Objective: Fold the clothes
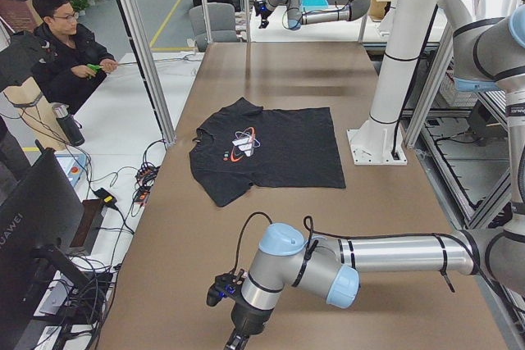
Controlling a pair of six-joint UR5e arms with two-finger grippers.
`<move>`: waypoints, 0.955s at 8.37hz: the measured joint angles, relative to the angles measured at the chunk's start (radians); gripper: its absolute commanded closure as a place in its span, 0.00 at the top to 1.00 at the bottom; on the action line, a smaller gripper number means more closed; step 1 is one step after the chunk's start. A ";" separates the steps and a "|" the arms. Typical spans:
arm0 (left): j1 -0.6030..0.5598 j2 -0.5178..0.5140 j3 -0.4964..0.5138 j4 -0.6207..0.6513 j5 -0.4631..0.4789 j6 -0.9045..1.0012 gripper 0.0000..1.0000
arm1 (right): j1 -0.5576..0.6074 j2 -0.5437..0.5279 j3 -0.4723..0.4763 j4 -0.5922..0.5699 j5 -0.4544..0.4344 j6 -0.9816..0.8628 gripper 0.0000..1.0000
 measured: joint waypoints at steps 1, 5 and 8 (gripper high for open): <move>0.000 0.001 0.000 -0.001 -0.003 0.000 0.94 | -0.002 0.003 0.000 0.001 -0.002 0.004 0.95; -0.001 0.002 -0.001 -0.002 -0.055 -0.002 0.94 | -0.027 0.010 0.012 0.016 0.041 0.018 0.95; 0.000 0.002 -0.001 -0.007 -0.060 -0.002 0.94 | -0.123 0.077 0.009 0.025 0.316 0.269 0.95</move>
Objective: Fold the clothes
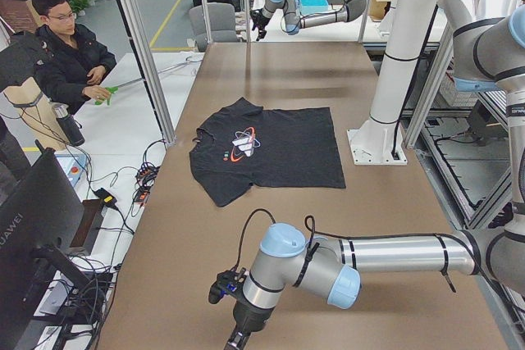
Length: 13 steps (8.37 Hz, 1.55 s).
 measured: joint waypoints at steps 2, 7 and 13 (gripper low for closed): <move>0.001 0.000 0.000 -0.001 -0.001 -0.004 0.94 | -0.099 0.069 -0.015 0.015 0.089 0.235 0.95; 0.006 0.000 0.001 -0.025 -0.005 -0.045 0.94 | -0.320 0.349 -0.258 0.093 0.039 0.601 0.92; 0.009 -0.007 -0.013 -0.021 -0.005 -0.046 0.94 | -0.405 0.412 -0.346 0.094 -0.033 0.660 0.79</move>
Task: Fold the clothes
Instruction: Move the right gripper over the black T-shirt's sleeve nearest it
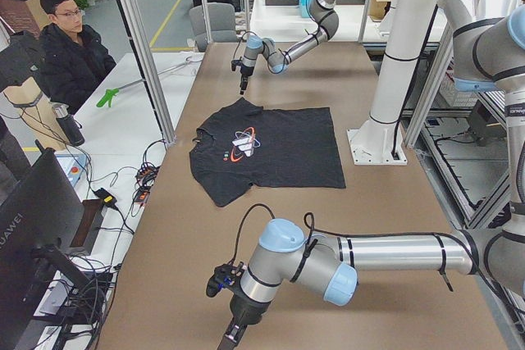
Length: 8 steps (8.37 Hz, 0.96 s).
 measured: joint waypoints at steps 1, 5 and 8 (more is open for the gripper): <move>0.000 0.000 -0.004 0.000 0.000 -0.001 0.94 | -0.007 0.001 -0.004 0.000 0.000 0.002 0.76; -0.001 0.004 -0.018 0.002 -0.012 -0.002 0.94 | -0.025 0.015 -0.020 0.000 -0.002 0.020 0.06; -0.001 0.006 -0.020 0.001 -0.013 -0.003 0.94 | -0.030 0.026 -0.026 -0.001 -0.002 0.071 0.00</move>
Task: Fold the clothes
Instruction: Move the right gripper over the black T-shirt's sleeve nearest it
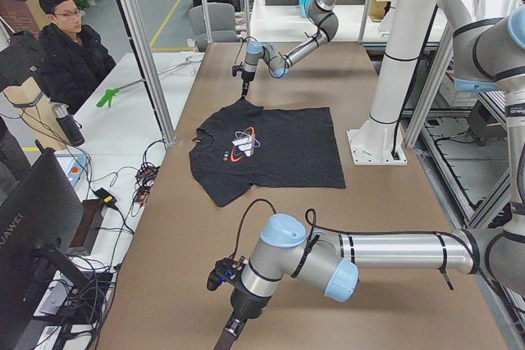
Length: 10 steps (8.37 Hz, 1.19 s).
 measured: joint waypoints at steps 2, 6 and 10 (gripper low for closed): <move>0.000 0.000 -0.001 0.000 0.000 0.000 0.94 | -0.001 0.005 -0.002 -0.001 0.000 0.014 0.00; -0.001 0.001 -0.002 0.000 -0.002 0.000 0.94 | -0.006 0.028 0.043 -0.005 0.003 0.106 0.00; -0.001 0.006 -0.008 0.001 -0.002 0.000 0.94 | -0.115 0.084 0.167 -0.034 -0.001 0.313 0.00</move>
